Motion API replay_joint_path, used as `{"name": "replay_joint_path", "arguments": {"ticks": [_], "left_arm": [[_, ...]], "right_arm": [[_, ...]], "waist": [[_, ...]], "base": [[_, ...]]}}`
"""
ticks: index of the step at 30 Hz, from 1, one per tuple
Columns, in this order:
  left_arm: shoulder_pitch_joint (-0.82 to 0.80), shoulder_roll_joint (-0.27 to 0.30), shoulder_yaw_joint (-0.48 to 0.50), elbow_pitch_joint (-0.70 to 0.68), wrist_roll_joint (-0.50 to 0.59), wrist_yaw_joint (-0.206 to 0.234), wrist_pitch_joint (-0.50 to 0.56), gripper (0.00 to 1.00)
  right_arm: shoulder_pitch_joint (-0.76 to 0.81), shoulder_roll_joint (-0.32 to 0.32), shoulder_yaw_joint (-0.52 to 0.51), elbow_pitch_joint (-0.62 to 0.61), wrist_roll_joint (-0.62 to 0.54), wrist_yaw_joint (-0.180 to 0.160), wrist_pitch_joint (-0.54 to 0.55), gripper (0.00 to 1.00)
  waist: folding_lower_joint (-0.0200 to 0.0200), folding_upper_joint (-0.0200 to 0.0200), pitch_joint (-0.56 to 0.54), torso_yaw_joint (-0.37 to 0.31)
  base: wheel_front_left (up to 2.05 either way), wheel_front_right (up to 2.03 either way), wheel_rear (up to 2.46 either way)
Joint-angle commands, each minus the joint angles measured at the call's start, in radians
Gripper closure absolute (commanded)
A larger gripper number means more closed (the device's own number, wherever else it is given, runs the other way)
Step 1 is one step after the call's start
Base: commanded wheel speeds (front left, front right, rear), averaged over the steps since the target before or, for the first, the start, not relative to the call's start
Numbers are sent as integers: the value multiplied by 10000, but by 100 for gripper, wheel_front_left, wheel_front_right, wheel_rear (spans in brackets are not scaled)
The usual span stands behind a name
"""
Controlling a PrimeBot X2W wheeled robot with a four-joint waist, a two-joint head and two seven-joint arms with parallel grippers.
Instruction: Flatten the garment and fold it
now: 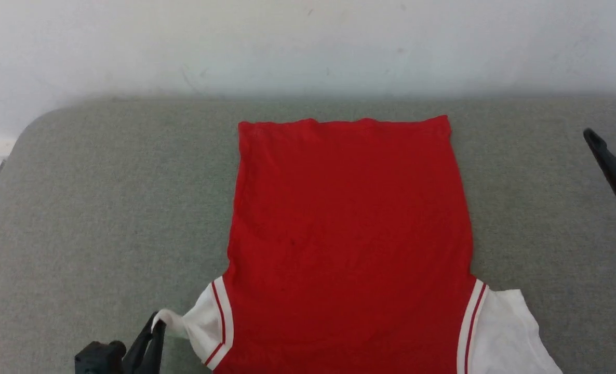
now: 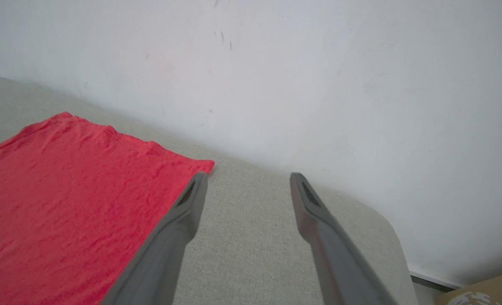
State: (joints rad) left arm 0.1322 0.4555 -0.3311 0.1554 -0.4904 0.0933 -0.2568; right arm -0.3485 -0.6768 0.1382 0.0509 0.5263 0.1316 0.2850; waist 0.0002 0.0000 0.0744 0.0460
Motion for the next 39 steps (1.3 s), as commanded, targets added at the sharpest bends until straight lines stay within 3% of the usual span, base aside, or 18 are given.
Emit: {"name": "replay_joint_path", "arguments": {"ticks": [1,4,10,15,19,24,29,34,35,36,39], "left_arm": [[-200,-97,-22,-72,98,2,-48,100],[-563,-300,-89,-227,291,-16,-48,100],[-1304,-706,-221,-368,736,-156,-48,100],[-1844,-1127,-238,-605,1052,-324,-49,100],[-2270,-1489,-231,-738,1306,-505,-49,100],[-2691,-1889,-175,-768,1632,-732,-49,100],[-2932,-2188,-72,-681,1909,-958,-49,100],[-3021,-2356,106,-544,2124,-1139,-49,100],[-3026,-2383,149,-528,2155,-1169,-49,100],[-3030,-2406,191,-510,2185,-1199,-49,100],[-3017,-2456,310,-419,2277,-1280,-49,100]], "right_arm": [[-492,4,191,197,83,-9,229,0],[-2012,-61,917,974,305,-9,1299,0],[-4333,-238,2253,2456,1514,-9,4627,0],[-5901,-362,2474,3624,1731,-9,6570,0],[-6831,-138,2228,4632,1183,-9,7146,0],[-7408,256,1975,5548,551,-9,7053,0],[-7223,474,1804,6468,189,-9,6843,0],[-6581,479,2306,6754,195,-9,7044,0],[-6484,455,2398,6749,255,-9,7092,11],[-6423,431,2450,6731,324,-9,7101,100],[-6406,339,2568,6661,405,-9,6996,100]], "waist": [[-2,0,676,614],[-2,0,1165,1042],[-2,0,2215,1969],[-2,0,3158,2604],[-2,0,3873,3000],[-2,0,4513,3289],[-2,0,4768,3418],[-2,0,4766,3354],[-2,0,4761,3331],[-2,0,4758,3307],[-2,0,4673,3207]], "base": [[0,0,0],[0,0,0],[0,0,0],[0,0,0],[0,0,0],[0,0,0],[0,0,0],[0,0,0],[0,0,0],[0,0,0],[0,0,0]]}}
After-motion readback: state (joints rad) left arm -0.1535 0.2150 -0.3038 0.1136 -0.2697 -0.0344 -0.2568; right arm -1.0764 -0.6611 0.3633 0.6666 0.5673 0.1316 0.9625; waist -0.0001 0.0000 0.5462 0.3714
